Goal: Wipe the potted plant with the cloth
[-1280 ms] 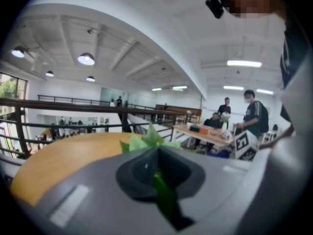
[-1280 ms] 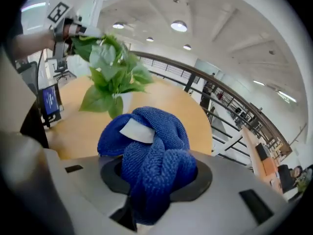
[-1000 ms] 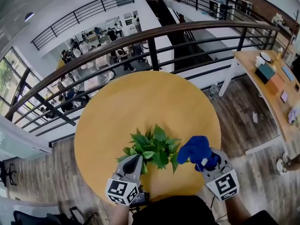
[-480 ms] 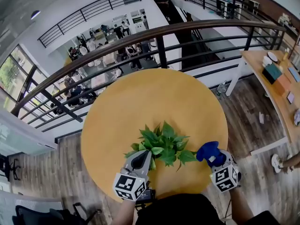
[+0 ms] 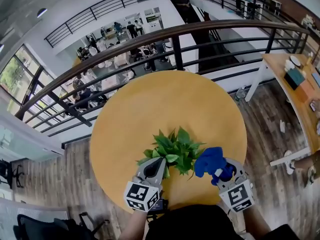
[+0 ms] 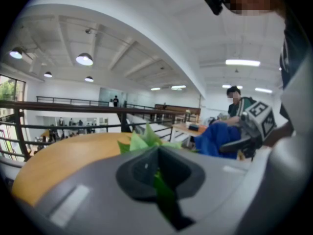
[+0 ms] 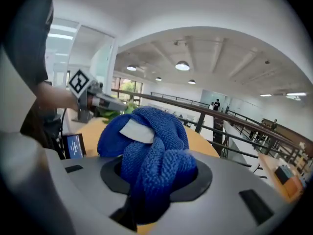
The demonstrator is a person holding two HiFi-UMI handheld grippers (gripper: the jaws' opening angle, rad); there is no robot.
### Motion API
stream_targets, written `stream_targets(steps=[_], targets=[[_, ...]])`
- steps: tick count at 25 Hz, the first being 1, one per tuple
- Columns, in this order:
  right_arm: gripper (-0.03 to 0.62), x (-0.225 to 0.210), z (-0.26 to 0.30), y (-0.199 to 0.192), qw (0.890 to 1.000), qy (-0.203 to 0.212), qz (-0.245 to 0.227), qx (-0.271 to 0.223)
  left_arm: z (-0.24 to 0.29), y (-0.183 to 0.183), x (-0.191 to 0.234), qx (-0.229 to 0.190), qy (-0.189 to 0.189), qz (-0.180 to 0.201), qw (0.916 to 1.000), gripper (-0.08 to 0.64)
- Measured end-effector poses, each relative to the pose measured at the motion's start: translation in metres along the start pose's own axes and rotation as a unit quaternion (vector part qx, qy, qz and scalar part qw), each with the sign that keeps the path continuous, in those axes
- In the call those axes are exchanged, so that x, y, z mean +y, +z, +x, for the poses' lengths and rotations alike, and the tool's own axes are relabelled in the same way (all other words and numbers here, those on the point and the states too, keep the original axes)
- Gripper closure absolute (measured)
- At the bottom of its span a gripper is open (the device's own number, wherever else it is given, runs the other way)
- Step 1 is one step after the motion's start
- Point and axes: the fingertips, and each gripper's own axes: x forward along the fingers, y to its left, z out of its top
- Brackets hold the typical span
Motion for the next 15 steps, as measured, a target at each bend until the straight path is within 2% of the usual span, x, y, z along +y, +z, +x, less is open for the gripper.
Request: stream_targets(steps=[5, 8, 10, 12, 15], targets=[[0.436, -0.025, 0.005, -0.081, 0.993, -0.041, -0.006, 0.107, 0.002, 0.0, 0.002, 0.003, 0.004, 0.0, 1.0, 0.558], [0.436, -0.053, -0.012, -0.095, 0.988, -0.078, -0.008, 0.13, 0.003, 0.002, 0.001, -0.001, 0.004, -0.001, 1.0, 0.558], [0.436, -0.063, -0.023, -0.073, 0.99, -0.099, -0.01, 0.102, 0.001, 0.002, 0.0, -0.003, 0.002, -0.001, 1.0, 0.558], [0.436, -0.062, -0.031, -0.03, 0.993, -0.105, -0.016, 0.043, -0.001, 0.002, -0.001, -0.004, 0.001, -0.001, 1.0, 0.56], [0.436, -0.032, -0.027, 0.038, 0.996, -0.068, -0.04, -0.038, -0.001, 0.001, -0.001, -0.005, 0.001, -0.002, 1.0, 0.56]])
